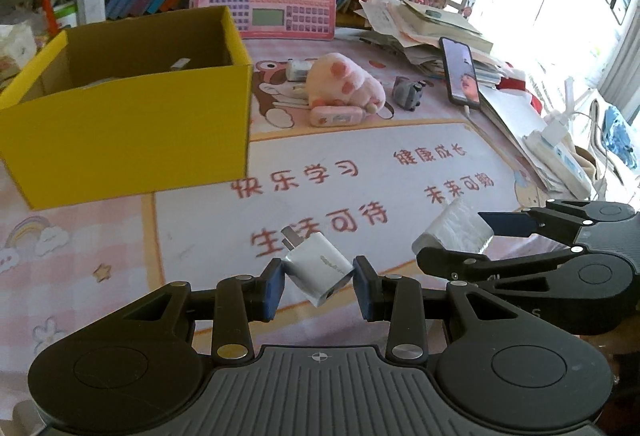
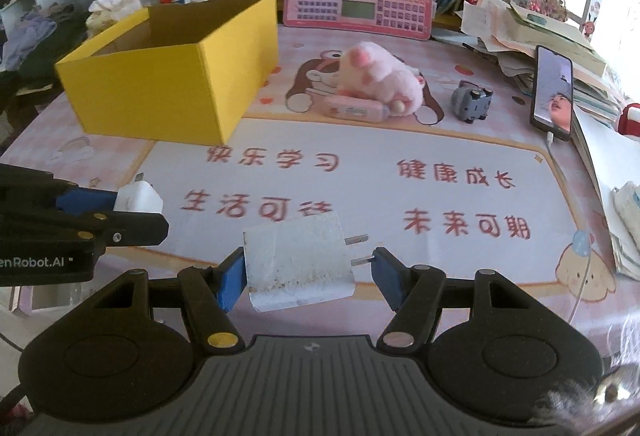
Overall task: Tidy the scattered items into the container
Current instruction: 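Lift both chargers and carry them toward the yellow box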
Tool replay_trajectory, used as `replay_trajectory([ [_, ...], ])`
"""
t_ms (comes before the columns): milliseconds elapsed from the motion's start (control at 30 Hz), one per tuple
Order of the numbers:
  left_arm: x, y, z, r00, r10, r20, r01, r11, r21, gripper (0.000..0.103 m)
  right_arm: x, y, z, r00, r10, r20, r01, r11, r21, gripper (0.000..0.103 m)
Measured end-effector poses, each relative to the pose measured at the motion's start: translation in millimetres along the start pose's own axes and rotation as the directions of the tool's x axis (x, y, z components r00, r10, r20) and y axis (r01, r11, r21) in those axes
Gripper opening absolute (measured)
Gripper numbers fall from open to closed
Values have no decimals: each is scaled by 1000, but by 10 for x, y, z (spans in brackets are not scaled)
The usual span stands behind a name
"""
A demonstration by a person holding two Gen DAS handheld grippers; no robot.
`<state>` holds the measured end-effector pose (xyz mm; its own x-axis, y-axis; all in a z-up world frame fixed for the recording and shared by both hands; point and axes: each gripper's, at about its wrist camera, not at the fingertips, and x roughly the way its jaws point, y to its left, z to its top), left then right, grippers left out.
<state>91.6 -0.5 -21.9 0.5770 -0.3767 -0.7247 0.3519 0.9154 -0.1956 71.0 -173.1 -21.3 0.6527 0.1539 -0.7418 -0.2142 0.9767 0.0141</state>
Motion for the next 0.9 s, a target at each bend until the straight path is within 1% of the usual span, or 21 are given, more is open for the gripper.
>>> replay_trajectory([
  [200,-204,159,-161,1000,2,9,-2,1000,-7,36,-84,269,-85,1000,-1,9,1,1000,-8,64],
  [500,-440,476,-349,999,40,25,-39,999,-33,36,-97,673,-103,1000,27,15,-26,998,-51,64],
  [667,-569,648,-424,997,67,38,-65,996,-60,36,-71,907,-74,998,53,18,-51,994,-94,64],
  [900,-727,862,-478,992,108,63,-100,989,-111,36,-73,1220,-15,995,89,39,-80,979,-186,64],
])
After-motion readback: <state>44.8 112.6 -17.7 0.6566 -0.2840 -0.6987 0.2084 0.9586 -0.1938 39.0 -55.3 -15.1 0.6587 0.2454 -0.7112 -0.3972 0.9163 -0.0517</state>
